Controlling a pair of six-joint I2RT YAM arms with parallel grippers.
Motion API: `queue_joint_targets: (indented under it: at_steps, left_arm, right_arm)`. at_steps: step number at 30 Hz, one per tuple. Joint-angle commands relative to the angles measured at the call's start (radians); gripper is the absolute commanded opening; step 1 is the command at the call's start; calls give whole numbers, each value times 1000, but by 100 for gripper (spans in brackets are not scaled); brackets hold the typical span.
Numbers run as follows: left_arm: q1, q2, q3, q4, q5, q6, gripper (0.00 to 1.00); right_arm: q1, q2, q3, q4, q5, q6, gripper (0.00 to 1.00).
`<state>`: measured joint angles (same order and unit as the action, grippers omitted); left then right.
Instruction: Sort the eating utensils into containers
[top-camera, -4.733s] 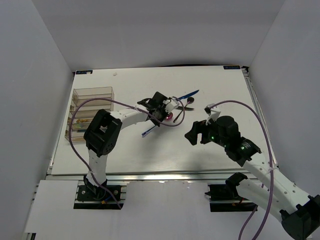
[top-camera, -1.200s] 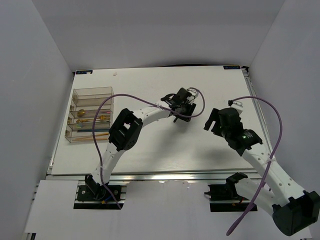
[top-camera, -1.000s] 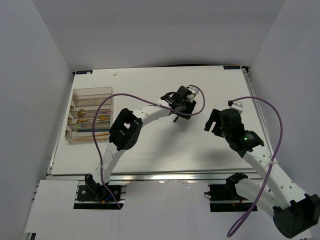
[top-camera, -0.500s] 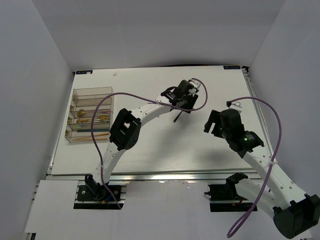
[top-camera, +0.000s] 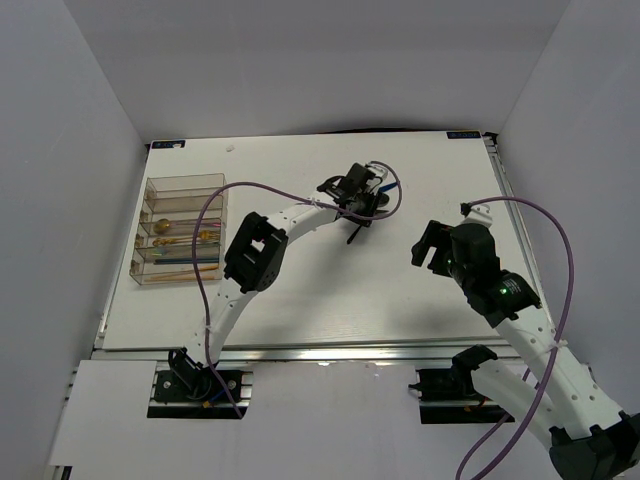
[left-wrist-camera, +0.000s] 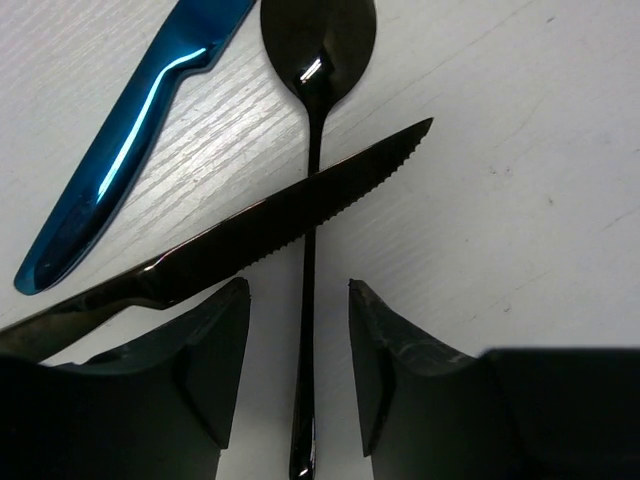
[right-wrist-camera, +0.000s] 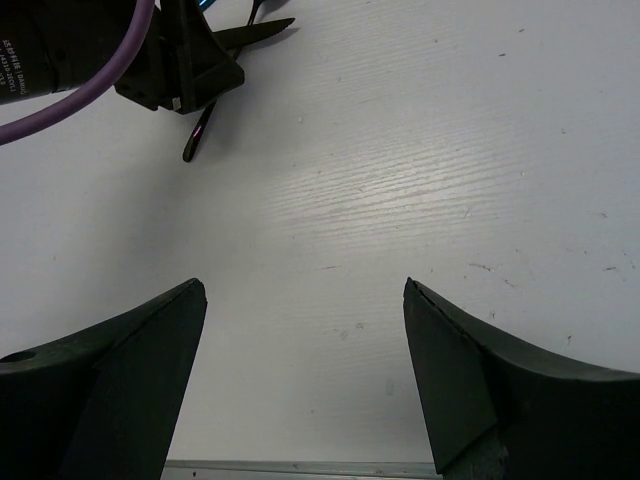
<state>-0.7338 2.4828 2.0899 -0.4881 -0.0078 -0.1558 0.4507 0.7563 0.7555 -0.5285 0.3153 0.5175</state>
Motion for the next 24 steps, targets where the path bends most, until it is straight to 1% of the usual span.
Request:
queue_joint_targets:
  at_steps: [1,3,7,12,13,14,19,20,21,24]
  left_arm:
    - [-7,28,24,-4,69,-24,53]
    - [-9,44,25,-6,81,-30,50]
    - [-29,50,12,0,65,-31,49]
    - [-53,57,12,-9,22,-22,42]
    - [-56,60,16,-15,11,-24,40]
    - [-58,62,18,-30,-23,-24,33]
    - [-90,44,-36,-24,-50,-14,29]
    - [-98,38,-59,-17,-64,-14,27]
    - [-105,33,-71,-14,-69,-16,21]
    - [-139,25,-119,9,-89,-25,18]
  right_arm:
    - [-6,-8,30,5,-4,-16,84]
    - [-6,-9,28,5,-5,-17,84]
    - [-4,-12,18,10,-1,-20,85]
    - [-4,-18,5,18,-4,-25,85]
    - [-6,-21,4,16,-4,-25,84]
    - [-4,-23,4,16,-2,-27,85]
    - [-4,-41,-4,18,-1,-27,85]
    - [-4,-43,-5,18,-2,-25,84]
    - [-6,-46,-7,16,-4,-27,85]
    - [-4,-55,-7,15,-7,-27,85]
